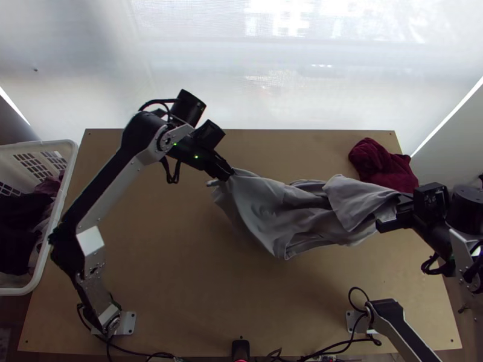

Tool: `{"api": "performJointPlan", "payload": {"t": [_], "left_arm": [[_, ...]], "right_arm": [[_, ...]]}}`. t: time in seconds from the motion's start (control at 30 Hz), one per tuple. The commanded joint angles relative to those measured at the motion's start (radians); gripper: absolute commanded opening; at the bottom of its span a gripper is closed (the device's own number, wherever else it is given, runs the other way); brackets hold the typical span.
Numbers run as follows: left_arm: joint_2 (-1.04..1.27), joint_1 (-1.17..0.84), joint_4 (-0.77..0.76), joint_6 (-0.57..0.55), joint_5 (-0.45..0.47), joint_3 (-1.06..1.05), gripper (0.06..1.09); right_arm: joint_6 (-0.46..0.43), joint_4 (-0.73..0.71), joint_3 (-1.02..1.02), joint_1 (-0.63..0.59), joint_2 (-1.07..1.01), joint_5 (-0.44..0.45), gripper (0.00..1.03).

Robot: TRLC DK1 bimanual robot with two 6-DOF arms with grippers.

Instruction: Fold the t-shirt

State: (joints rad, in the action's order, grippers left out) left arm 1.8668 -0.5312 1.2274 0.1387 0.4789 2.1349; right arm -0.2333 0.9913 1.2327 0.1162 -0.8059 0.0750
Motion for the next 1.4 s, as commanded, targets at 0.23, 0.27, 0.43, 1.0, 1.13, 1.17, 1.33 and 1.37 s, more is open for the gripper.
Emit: {"api": "performJointPlan", "payload": {"t": [0.23, 0.27, 0.43, 1.0, 1.13, 1.17, 1.33, 1.37], "left_arm": [[-0.386, 0.074, 0.165, -0.073, 0.012, -0.030, 0.09], [-0.411, 0.054, 0.175, -0.093, 0.012, -0.033, 0.09], [-0.511, 0.004, 0.184, -0.134, 0.012, -0.044, 0.09], [-0.316, -0.328, 0.103, -0.119, 0.035, -0.064, 0.10], [-0.129, -0.438, 0.058, -0.119, 0.036, 0.126, 0.10], [-0.092, -0.461, 0.017, -0.126, 0.038, 0.160, 0.10], [0.031, -0.590, -0.092, -0.156, 0.046, 0.175, 0.13], [0.042, -0.615, -0.095, -0.159, 0.046, 0.172, 0.24]], "right_arm": [[0.037, -0.092, 0.008, 0.039, -0.069, -0.001, 0.03], [0.035, -0.092, 0.004, 0.039, -0.067, -0.001, 0.03], [0.032, -0.092, -0.030, 0.019, -0.053, 0.000, 0.03], [0.038, -0.094, -0.136, -0.058, -0.021, 0.000, 0.03], [0.054, -0.094, -0.130, -0.056, -0.019, 0.000, 0.03], [0.054, -0.094, -0.127, -0.058, -0.019, 0.000, 0.03], [0.055, -0.083, -0.124, -0.082, -0.018, 0.002, 0.03], [0.055, -0.082, -0.124, -0.085, -0.016, 0.002, 0.03]]}}
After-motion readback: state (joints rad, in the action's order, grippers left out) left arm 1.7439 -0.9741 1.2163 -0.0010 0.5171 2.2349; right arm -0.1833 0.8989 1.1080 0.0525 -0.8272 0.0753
